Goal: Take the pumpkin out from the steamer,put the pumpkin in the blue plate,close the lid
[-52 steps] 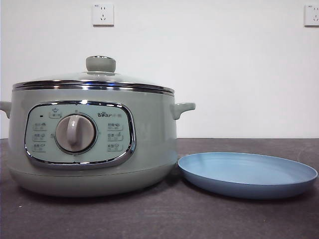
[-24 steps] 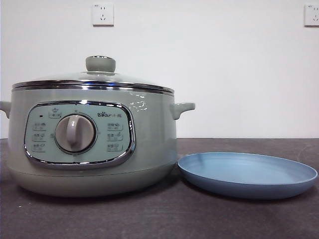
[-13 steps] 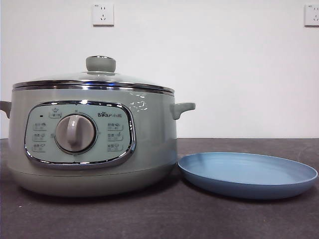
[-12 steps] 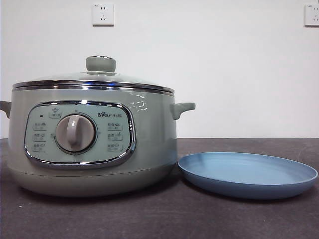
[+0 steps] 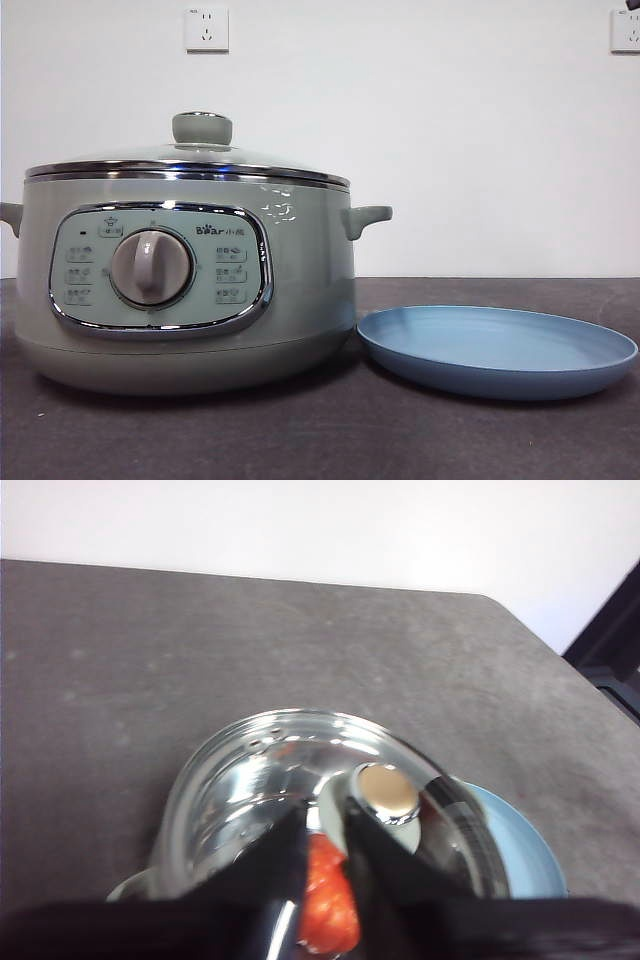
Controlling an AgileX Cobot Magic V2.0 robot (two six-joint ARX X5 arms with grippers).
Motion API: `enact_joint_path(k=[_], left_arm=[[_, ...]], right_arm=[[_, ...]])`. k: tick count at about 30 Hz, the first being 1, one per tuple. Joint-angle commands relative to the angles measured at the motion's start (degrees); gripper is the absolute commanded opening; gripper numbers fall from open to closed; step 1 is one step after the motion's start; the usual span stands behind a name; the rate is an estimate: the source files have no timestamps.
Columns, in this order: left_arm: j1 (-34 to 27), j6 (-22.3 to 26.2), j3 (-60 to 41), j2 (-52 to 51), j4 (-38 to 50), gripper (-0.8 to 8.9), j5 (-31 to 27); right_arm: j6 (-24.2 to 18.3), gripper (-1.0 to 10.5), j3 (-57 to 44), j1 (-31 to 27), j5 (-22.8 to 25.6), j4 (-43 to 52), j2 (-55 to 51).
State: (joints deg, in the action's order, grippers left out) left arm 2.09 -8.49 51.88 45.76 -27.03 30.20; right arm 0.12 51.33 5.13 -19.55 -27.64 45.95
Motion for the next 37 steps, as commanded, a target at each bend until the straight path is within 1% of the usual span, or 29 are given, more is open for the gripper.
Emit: enact_joint_path(k=[1, 3, 6, 8, 11, 13, 17, 21, 24, 28, 37], left_arm=[[2.1, 1.0, 1.1, 1.3, -0.1, 3.33, 0.1], [4.0, 1.0, 1.9, 2.6, -0.1, 3.33, -0.2], [7.1, 1.0, 3.6, 5.4, -0.1, 3.33, -1.2], [9.8, 1.0, 5.0, 7.7, -0.1, 3.42, -3.9], [14.0, 1.2, 7.1, 11.1, -0.1, 3.82, -7.8], [17.0, 1.5, 8.7, 13.9, -0.3, 3.82, -10.1], [21.6, 4.1, 12.0, 19.8, -1.6, 3.82, -14.1], [25.6, 5.8, 14.2, 25.6, -1.9, 3.82, -20.0], [26.9, 6.6, 15.0, 28.9, -2.2, 3.82, -23.0], [27.6, 7.7, 15.1, 32.0, -2.4, 3.81, -25.4], [27.6, 8.8, 15.1, 34.2, -4.1, 3.72, -25.7]], right_arm=[[-0.6, 4.1, 0.2, -0.1, 0.0, 0.1, 0.3], [-0.1, 4.5, 0.2, -0.1, 0.0, 0.1, 0.6], [0.2, 4.5, 0.2, 0.0, -0.1, 0.0, 1.0], [0.4, 4.5, 0.2, 0.4, -0.1, -0.1, 1.2], [0.4, 4.5, 0.2, 1.0, 0.0, -0.7, 1.3], [0.4, 4.5, 0.2, 1.1, 0.0, -1.3, 1.3], [0.4, 4.5, 0.2, 1.4, 0.0, -2.0, 1.3], [0.4, 4.5, 0.2, 1.4, 0.0, -3.3, 1.3], [0.4, 4.5, 0.2, 1.4, 0.0, -4.2, 1.3], [0.4, 4.4, 0.2, 1.4, 0.0, -4.5, 1.3], [0.4, 4.4, 0.2, 1.4, 0.0, -4.6, 1.3]])
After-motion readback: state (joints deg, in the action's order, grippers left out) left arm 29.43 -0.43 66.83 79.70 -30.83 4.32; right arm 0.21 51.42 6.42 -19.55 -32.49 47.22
